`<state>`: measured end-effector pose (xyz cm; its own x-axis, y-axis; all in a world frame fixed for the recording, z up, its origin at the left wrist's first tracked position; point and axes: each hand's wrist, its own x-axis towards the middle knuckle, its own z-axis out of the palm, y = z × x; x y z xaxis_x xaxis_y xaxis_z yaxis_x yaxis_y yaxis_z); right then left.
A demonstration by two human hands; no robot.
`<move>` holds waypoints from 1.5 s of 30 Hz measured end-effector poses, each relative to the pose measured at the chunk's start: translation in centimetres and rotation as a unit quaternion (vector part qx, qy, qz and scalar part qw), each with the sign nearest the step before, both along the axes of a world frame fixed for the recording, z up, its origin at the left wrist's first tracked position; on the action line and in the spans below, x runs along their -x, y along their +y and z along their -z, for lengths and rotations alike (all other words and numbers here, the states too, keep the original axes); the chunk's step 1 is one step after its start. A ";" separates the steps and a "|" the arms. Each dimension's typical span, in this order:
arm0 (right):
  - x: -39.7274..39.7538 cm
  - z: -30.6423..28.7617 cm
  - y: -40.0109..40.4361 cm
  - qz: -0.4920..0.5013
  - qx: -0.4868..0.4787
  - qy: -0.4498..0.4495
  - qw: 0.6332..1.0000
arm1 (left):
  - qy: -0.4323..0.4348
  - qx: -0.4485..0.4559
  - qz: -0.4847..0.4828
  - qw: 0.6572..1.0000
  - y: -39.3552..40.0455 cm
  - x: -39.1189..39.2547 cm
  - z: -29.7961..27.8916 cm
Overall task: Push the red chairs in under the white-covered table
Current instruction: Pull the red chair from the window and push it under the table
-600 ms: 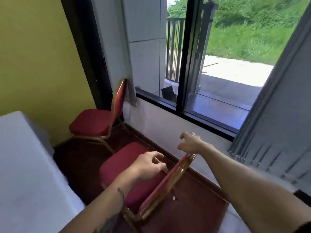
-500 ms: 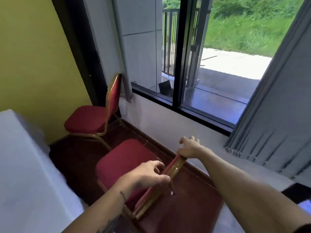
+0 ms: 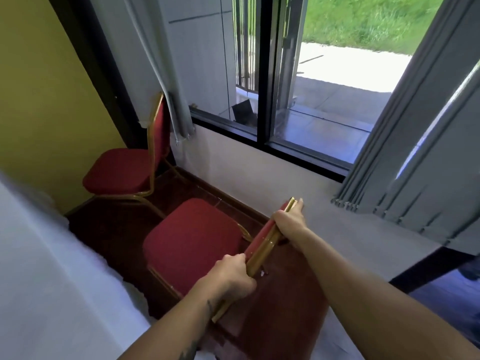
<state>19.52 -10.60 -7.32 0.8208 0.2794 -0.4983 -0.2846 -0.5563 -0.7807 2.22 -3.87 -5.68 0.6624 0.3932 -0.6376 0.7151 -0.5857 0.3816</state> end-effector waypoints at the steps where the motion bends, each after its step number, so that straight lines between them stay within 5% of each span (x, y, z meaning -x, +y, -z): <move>1: 0.6 0.0 0.0 0.024 -0.025 0.011 0.999 | -0.008 0.001 -0.003 1.000 0.0 0.5 0.3; 7: 5.3 0.8 0.4 0.110 -0.158 0.115 0.975 | 0.005 0.012 -0.009 1.000 0.3 4.0 0.8; 11: 5.8 0.0 1.1 0.093 -0.169 0.104 0.976 | 0.005 -0.021 0.005 1.000 0.7 4.8 0.0; 25: 1.6 0.4 4.7 -0.134 -0.103 0.151 0.974 | 0.005 -0.046 -0.057 0.997 0.3 3.4 0.5; 45: -8.4 2.2 21.2 -0.421 -0.042 0.168 0.890 | 0.053 -0.042 -0.334 0.940 4.7 -8.2 0.0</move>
<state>27.91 10.59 -9.55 0.1115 0.7727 -0.6249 -0.0205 -0.6269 -0.7788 10.41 0.78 -5.66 0.1853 0.7507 -0.6341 0.9653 -0.0184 0.2603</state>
